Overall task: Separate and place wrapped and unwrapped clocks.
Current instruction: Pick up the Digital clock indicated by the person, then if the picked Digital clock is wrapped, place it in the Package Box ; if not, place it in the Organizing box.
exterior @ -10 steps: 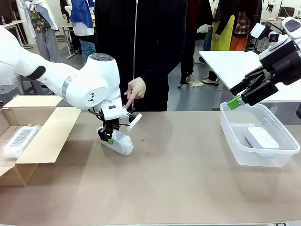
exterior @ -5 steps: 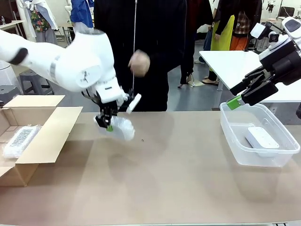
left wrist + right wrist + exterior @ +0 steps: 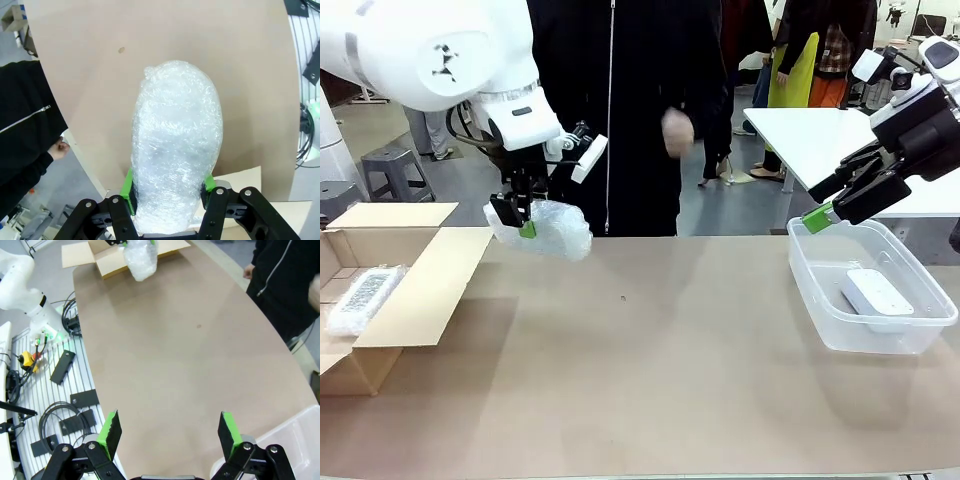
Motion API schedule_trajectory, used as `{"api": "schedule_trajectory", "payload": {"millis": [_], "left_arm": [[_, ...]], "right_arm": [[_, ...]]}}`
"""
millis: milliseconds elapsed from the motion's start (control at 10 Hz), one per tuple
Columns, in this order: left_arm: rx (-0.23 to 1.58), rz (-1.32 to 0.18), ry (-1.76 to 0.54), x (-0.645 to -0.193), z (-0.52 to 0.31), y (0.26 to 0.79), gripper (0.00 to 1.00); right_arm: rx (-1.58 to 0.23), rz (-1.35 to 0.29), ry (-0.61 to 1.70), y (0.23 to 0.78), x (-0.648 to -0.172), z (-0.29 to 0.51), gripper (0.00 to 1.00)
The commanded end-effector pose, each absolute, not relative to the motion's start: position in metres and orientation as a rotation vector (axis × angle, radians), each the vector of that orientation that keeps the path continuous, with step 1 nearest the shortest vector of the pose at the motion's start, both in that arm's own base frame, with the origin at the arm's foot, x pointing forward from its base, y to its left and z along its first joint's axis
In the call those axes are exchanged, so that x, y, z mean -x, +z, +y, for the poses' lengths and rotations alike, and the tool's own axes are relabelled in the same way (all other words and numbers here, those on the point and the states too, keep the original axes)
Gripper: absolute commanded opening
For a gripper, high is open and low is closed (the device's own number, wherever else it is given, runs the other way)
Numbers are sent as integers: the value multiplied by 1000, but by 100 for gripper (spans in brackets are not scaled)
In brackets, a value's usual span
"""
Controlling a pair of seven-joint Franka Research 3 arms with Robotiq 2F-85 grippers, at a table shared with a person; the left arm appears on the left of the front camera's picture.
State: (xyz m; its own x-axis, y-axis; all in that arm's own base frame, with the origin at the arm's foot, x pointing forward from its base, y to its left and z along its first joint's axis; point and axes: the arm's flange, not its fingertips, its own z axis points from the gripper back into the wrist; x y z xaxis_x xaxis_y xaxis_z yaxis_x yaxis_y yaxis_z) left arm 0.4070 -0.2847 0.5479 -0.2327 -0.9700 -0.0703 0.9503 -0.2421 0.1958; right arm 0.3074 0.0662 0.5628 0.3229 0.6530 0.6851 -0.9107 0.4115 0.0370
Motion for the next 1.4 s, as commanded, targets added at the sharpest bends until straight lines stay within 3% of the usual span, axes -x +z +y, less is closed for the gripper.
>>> {"api": "schedule_trajectory", "payload": {"millis": [0, 100, 1300], "left_arm": [[-63, -111, -1744, -421, -283, 531, 11], [-204, -128, -1806, -407, -285, 548, 11], [-204, -128, -1806, -407, -285, 548, 11]], "right_arm": [[-495, -657, 1078, 562, -310, 68, 100], [-495, -657, 1078, 562, -310, 68, 100], [-495, -657, 1078, 562, -310, 68, 100]]}}
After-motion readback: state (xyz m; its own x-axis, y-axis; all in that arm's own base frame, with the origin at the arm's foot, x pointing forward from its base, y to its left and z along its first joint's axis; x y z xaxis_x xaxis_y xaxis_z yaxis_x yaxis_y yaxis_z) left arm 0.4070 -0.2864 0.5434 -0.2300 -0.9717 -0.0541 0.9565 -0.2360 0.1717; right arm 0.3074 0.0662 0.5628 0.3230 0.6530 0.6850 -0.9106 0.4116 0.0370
